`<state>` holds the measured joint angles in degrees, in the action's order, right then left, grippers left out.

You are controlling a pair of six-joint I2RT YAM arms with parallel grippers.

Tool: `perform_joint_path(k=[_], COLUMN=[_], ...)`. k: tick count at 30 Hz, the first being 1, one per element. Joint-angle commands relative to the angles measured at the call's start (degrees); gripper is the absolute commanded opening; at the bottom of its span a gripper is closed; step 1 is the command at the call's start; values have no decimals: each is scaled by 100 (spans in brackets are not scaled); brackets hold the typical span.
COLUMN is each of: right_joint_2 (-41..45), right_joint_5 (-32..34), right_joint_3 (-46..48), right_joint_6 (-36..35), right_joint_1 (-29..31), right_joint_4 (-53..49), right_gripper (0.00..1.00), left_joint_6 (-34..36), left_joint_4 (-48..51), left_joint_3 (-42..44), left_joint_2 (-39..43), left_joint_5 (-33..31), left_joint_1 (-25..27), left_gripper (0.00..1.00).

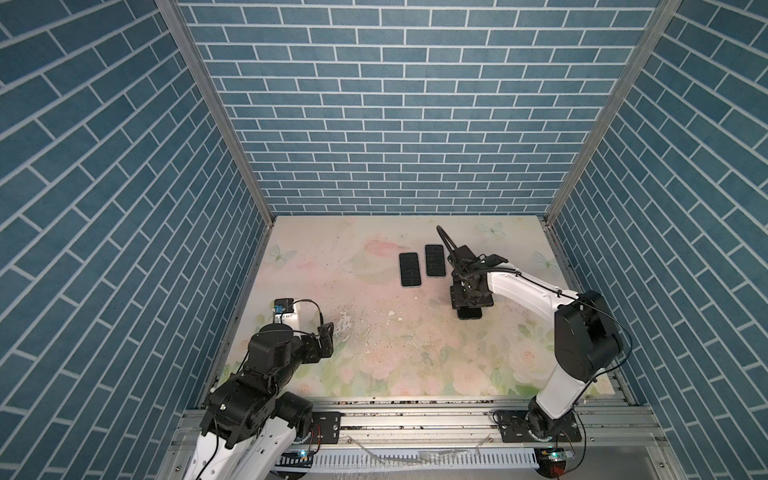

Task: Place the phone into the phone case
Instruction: 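Carry the cased phone beside the two dark phones and set it down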

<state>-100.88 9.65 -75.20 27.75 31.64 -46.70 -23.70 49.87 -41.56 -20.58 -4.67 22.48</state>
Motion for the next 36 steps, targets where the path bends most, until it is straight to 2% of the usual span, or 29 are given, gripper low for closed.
perform_joint_path(k=[1, 7, 15, 26, 28, 30, 32, 34, 36], right_joint_2=[-384, -1298, -2334, -2831, -2832, -2842, -2719, -2368, -1841], right_joint_5=[-50, -330, -248, -271, -308, -338, -315, -324, -296], right_joint_3=[-451, -1397, -2716, -3244, -3277, -3325, -3258, -3008, -2634], right_joint_6=[-474, -732, -968, -1041, -1084, -1144, -1166, -1166, -1158], right_joint_1=[-325, -793, -964, -997, -1000, -1002, -1001, -1004, -1006], right_joint_4=[90, 110, -320, -610, -645, -742, -782, -683, -499], right_gripper=[67, 67, 67, 67, 71, 83, 91, 97, 99], left_joint_6=[2, 8, 19, 32, 32, 32, 32, 32, 35], left_joint_4=[99, 86, 58, 36, 24, 27, 14, 10, -16], left_joint_3=[-40, -40, -40, -34, -36, -27, -19, -3, 14], left_joint_2=[56, 123, 151, 151, 147, 142, 121, 93, 65], left_joint_5=[-8, 15, 67, 113, 118, 128, 133, 137, 160], left_joint_1=[11, 18, 10, 4, 2, 5, 2, 3, 2], left_gripper=[100, 100, 100, 100, 100, 100, 100, 100, 99])
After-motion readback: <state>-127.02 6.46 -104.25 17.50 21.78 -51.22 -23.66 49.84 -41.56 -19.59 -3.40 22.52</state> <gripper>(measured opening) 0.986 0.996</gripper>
